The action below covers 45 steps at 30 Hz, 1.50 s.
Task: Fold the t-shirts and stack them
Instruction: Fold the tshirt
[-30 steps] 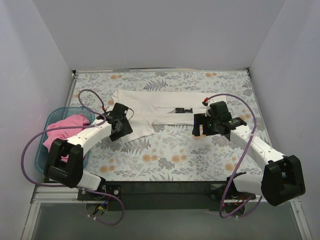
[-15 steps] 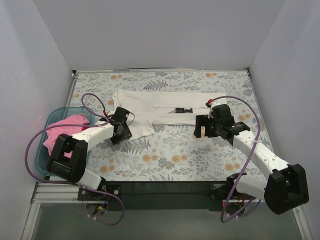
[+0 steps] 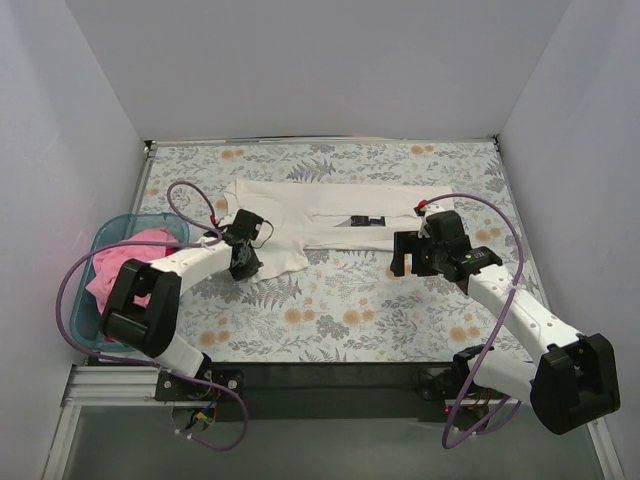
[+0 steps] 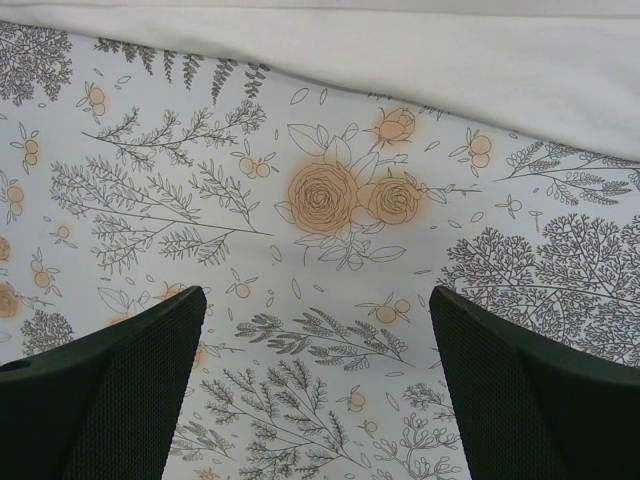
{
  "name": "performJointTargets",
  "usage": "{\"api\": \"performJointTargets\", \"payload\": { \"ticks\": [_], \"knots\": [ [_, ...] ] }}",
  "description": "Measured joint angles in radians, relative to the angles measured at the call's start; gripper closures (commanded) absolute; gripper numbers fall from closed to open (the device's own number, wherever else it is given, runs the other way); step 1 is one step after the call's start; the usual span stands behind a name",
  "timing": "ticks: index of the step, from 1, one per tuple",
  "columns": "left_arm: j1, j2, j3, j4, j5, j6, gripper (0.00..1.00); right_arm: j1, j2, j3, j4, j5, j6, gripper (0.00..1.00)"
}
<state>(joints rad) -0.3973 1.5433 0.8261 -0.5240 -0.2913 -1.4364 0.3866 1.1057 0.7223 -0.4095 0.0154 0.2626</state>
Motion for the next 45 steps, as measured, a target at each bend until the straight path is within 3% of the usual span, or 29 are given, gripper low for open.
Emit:
{"api": "performJointTargets", "payload": {
  "ticks": [4,10,16,23,31,45],
  "knots": [
    [-0.005,0.018,0.074,-0.049,0.021,0.007,1.00,0.000,0.000,0.000,0.000,0.003,0.000,0.17],
    [-0.006,0.079,0.353,-0.063,0.023,0.045,1.00,0.000,0.003,0.002,0.000,0.005,0.000,0.17],
    [-0.005,0.240,0.610,-0.041,0.020,0.096,1.00,0.000,0.037,0.013,-0.006,0.011,-0.003,0.17],
    [-0.005,0.425,0.805,-0.003,0.023,0.173,1.00,0.000,0.061,0.057,-0.006,0.024,-0.009,0.17],
    [0.009,0.511,0.907,0.075,0.026,0.227,1.00,0.000,0.135,0.104,-0.005,0.047,-0.033,0.17],
    [0.046,0.579,0.877,0.219,0.044,0.217,1.00,0.000,0.245,0.132,0.025,0.069,-0.031,0.20]
  ]
}}
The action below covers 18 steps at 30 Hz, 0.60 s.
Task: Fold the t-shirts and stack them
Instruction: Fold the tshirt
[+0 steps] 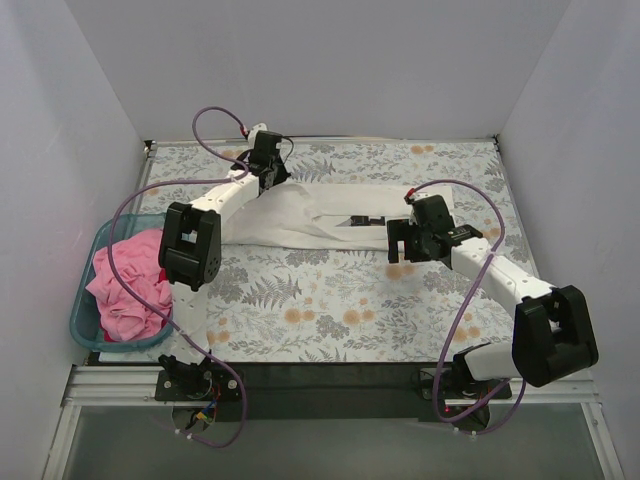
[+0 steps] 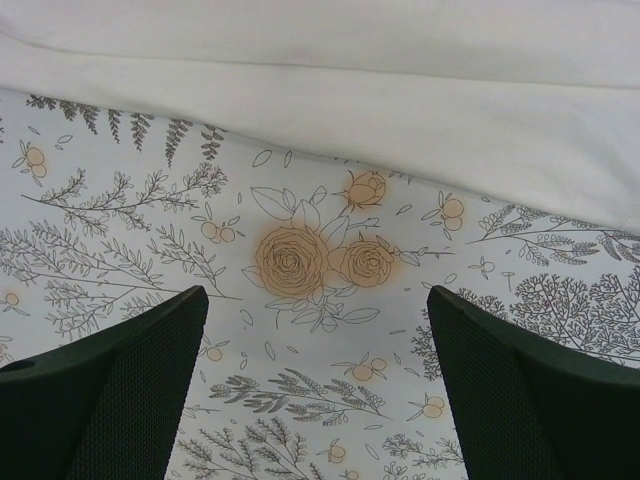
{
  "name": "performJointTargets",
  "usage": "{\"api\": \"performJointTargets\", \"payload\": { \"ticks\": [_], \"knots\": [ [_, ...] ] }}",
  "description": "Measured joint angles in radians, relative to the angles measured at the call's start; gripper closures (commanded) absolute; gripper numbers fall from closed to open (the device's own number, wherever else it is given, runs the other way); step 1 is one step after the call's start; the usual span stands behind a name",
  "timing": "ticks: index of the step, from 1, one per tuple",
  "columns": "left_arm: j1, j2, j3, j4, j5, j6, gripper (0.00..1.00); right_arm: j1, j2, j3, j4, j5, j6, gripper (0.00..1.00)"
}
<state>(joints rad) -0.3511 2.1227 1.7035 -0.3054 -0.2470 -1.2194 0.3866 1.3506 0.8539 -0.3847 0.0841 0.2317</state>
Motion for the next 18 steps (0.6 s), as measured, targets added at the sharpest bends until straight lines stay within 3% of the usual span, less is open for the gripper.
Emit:
{"api": "performJointTargets", "payload": {
  "ticks": [18],
  "knots": [
    [0.078,0.000,-0.095,0.111,0.029,-0.105,1.00,-0.064,0.096,0.054,0.044,0.026,0.007,0.23]
  ]
}}
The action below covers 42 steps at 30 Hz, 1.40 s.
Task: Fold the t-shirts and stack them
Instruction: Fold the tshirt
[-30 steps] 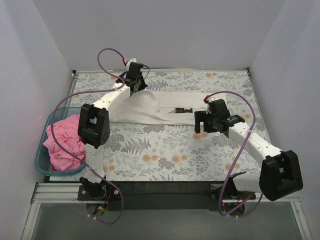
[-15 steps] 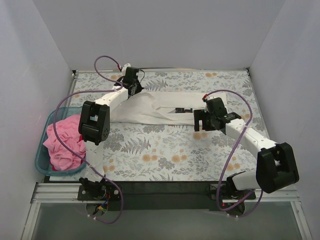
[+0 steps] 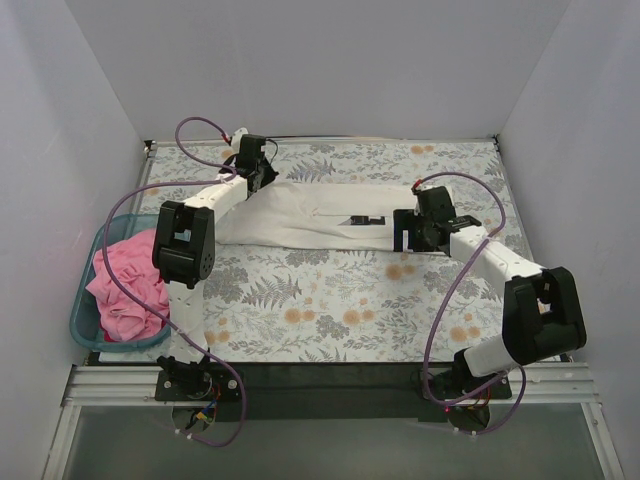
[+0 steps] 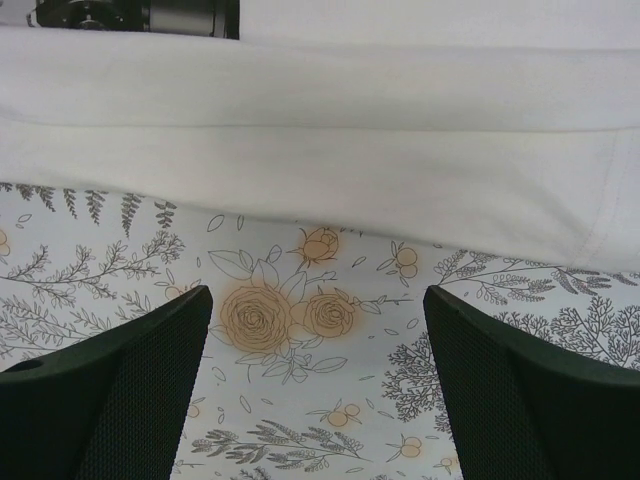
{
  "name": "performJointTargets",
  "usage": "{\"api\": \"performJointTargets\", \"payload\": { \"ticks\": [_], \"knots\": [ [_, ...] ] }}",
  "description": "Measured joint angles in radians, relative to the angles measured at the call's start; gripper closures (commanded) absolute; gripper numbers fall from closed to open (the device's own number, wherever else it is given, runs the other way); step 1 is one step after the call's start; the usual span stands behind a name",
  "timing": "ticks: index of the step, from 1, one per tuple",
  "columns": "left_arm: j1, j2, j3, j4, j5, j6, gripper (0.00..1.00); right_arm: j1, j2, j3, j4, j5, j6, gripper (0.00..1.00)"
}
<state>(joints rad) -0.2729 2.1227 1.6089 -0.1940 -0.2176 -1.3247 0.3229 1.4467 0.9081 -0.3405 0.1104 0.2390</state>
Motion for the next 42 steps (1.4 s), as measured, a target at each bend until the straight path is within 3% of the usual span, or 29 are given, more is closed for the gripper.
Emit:
{"api": "performJointTargets", "payload": {
  "ticks": [3,6,7,8,11,15,20,27,34,42],
  "knots": [
    [0.000,0.000,0.000,0.017,0.021,0.001,1.00,-0.016,0.029,0.016,0.010,0.000,0.001,0.23],
    [0.000,0.000,0.000,0.026,0.035,0.004,0.92,-0.029,0.057,0.033,0.019,-0.001,0.002,0.26],
    [0.000,0.000,0.000,0.029,0.037,0.006,0.86,-0.032,0.068,0.040,0.023,-0.002,0.002,0.27],
    [0.001,0.000,0.000,0.031,0.038,0.011,0.73,-0.035,0.080,0.047,0.028,-0.004,0.002,0.27],
    [0.001,0.000,-0.007,0.042,0.030,0.027,0.54,-0.038,0.119,0.070,0.037,-0.009,0.001,0.31],
    [0.005,-0.006,-0.023,0.024,-0.004,0.048,0.40,-0.040,0.169,0.090,0.055,-0.015,0.000,0.35],
    [0.021,-0.104,-0.141,-0.031,-0.042,0.038,0.38,-0.048,0.196,0.097,0.056,-0.021,0.000,0.36],
    [0.076,-0.340,-0.427,-0.100,-0.067,-0.011,0.53,-0.107,0.196,0.097,0.062,-0.035,0.001,0.36],
    [0.124,-0.348,-0.567,-0.124,-0.082,-0.037,0.59,-0.190,0.196,0.049,0.095,-0.051,0.012,0.37],
    [0.179,-0.370,-0.603,-0.103,-0.077,-0.086,0.63,-0.298,0.193,-0.004,0.141,-0.108,0.046,0.37]
  ]
}}
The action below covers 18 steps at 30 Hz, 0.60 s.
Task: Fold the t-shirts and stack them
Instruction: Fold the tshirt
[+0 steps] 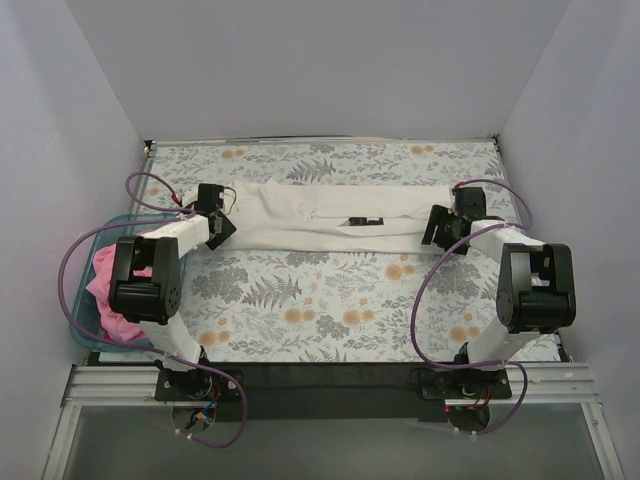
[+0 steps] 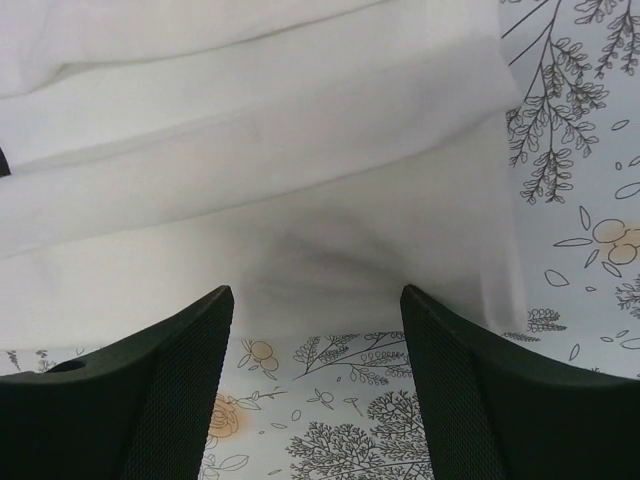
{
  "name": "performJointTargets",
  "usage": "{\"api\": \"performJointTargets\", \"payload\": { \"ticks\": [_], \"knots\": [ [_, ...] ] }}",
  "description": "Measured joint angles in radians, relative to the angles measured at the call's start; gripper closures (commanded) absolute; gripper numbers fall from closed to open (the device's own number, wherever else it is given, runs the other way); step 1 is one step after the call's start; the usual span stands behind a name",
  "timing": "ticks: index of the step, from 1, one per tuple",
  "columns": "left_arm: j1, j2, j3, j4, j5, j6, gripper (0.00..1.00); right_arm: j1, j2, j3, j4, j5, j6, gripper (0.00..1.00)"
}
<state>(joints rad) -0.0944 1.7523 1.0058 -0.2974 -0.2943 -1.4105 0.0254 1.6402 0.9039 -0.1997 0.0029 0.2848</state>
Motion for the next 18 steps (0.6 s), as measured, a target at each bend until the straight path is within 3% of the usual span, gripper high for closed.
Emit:
{"api": "performJointTargets", "payload": {
  "ticks": [5,9,18],
  "knots": [
    [0.025,-0.027,-0.018,-0.029,0.001,-0.018,0.60,-0.040,-0.010,-0.011,0.016,-0.019,0.019,0.38],
    [0.028,-0.054,-0.017,-0.066,-0.005,0.002,0.49,-0.042,-0.013,-0.012,0.013,-0.024,0.019,0.38],
    [-0.066,-0.124,0.057,-0.137,-0.046,0.057,0.40,0.100,-0.068,0.008,-0.031,0.000,0.009,0.40]
  ]
}}
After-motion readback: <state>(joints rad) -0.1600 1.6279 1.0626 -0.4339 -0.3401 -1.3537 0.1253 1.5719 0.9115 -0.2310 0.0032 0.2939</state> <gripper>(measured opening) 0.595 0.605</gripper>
